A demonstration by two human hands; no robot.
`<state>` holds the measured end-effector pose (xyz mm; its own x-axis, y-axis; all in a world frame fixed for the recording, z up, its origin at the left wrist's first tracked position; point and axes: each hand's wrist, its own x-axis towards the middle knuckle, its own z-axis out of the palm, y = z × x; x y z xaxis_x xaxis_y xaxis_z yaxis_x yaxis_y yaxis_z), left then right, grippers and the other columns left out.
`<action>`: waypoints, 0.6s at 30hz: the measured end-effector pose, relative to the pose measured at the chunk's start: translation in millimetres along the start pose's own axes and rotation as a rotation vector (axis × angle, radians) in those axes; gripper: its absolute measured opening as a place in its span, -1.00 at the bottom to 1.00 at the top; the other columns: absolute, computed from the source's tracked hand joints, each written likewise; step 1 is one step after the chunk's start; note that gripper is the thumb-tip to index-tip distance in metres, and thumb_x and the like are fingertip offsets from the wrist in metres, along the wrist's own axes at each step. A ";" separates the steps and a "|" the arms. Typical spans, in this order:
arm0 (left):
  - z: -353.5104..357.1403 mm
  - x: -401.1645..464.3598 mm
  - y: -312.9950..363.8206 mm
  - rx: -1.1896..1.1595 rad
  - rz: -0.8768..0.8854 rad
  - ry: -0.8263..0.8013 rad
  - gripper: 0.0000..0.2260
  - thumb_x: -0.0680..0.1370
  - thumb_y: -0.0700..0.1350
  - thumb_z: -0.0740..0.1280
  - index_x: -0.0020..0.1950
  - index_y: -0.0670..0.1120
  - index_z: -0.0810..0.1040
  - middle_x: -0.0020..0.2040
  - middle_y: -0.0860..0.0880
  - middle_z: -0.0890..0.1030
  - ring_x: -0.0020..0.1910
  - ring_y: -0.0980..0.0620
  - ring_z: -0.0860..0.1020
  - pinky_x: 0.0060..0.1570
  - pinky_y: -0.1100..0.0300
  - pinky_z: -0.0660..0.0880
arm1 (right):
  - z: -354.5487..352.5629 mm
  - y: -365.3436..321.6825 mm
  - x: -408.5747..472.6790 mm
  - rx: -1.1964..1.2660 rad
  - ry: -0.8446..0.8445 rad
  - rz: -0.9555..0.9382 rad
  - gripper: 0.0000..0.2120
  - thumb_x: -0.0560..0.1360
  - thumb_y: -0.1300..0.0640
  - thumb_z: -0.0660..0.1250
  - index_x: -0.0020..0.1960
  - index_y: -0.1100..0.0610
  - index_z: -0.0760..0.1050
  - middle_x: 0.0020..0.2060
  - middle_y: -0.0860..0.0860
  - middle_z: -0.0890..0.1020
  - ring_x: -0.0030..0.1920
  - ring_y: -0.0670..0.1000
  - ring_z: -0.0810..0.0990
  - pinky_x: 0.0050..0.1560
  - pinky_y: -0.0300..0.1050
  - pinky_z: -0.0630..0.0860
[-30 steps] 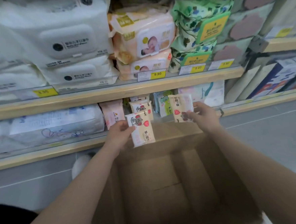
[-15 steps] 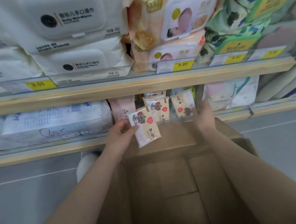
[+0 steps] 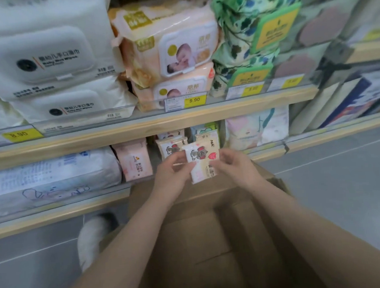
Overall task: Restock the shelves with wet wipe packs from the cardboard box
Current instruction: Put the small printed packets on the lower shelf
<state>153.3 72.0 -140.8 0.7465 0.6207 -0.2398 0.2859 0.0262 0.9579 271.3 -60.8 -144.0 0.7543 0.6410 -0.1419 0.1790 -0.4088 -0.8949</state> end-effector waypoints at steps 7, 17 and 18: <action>12.6 35.7 -13.7 0.114 -0.008 -0.019 -0.71 0.52 -0.12 0.34 0.25 0.00 0.49 0.18 0.00 0.56 0.11 0.04 0.54 0.16 -0.02 0.51 | -4.6 18.0 45.6 -0.176 0.228 0.021 -0.83 0.57 0.23 0.24 0.12 0.22 0.53 -0.07 0.00 0.61 -0.06 -0.03 0.57 -0.24 -0.51 0.39; 62.3 66.3 -48.1 0.219 -0.098 -0.180 -0.41 0.56 -0.01 0.23 0.53 0.07 0.05 0.47 0.06 0.29 0.40 0.03 0.31 0.31 0.13 0.29 | 21.3 52.4 81.1 -0.337 0.136 0.161 -0.72 0.62 0.15 0.10 0.16 0.31 0.45 0.07 0.23 0.58 0.06 0.21 0.53 -0.18 -0.18 0.25; 66.0 68.3 -49.1 0.230 -0.093 -0.173 -0.42 0.58 -0.05 0.21 0.54 0.05 0.02 0.46 0.06 0.29 0.39 0.03 0.31 0.26 0.18 0.27 | 20.1 54.0 84.9 -0.334 0.111 0.187 -0.73 0.60 0.16 0.12 0.21 0.29 0.41 0.12 0.22 0.57 0.11 0.21 0.53 -0.11 -0.14 0.31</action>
<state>229.8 61.4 -214.6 0.7965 0.4806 -0.3669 0.4714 -0.1134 0.8746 332.3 -15.4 -212.9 0.8538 0.4687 -0.2267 0.2138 -0.7126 -0.6682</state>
